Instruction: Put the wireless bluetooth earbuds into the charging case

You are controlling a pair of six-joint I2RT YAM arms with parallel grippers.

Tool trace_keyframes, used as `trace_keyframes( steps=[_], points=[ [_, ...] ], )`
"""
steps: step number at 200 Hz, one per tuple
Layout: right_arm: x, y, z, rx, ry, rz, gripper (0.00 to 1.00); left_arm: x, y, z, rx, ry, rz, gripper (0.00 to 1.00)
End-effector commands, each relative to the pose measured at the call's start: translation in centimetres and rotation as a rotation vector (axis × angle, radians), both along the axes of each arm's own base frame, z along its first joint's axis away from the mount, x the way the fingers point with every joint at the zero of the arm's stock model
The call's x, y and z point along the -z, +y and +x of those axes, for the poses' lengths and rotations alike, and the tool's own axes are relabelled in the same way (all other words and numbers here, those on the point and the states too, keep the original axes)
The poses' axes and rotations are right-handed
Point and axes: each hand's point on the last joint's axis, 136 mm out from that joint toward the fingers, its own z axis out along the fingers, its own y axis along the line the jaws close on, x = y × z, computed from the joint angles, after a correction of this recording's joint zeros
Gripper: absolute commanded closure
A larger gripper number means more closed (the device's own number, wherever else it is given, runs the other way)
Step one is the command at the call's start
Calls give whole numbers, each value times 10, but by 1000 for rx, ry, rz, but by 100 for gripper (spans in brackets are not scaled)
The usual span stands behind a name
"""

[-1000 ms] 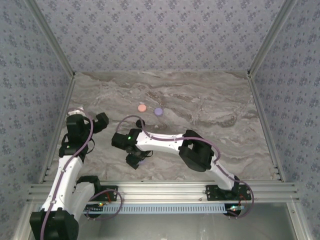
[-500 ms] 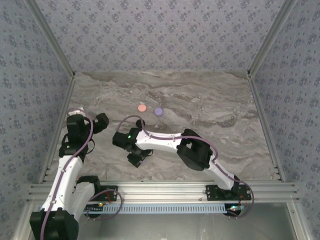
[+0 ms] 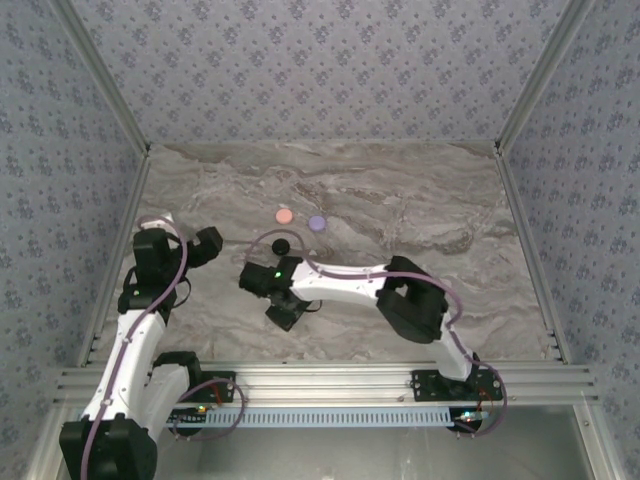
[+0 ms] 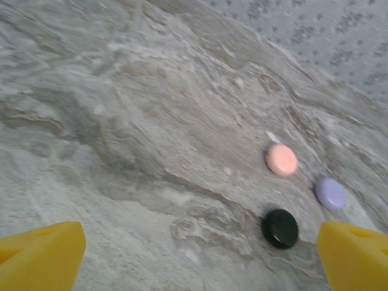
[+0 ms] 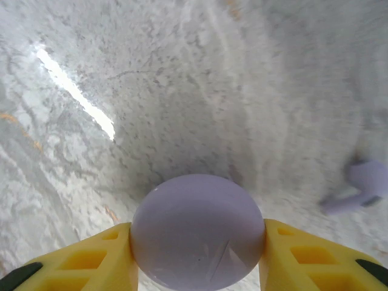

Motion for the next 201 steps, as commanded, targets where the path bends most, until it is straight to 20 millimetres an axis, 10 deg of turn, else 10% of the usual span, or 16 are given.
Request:
trace_keyframes(
  steps=[1, 107, 201],
  points=[
    [-52, -1, 27, -55, -159, 133, 51, -29, -31, 5, 172, -65, -89, 5],
    [-197, -70, 92, -243, -767, 483, 52, -94, -170, -36, 817, -55, -388, 8],
    [-221, -72, 86, -369, -878, 491, 51, -95, -239, -40, 987, -63, -378, 15]
  ],
)
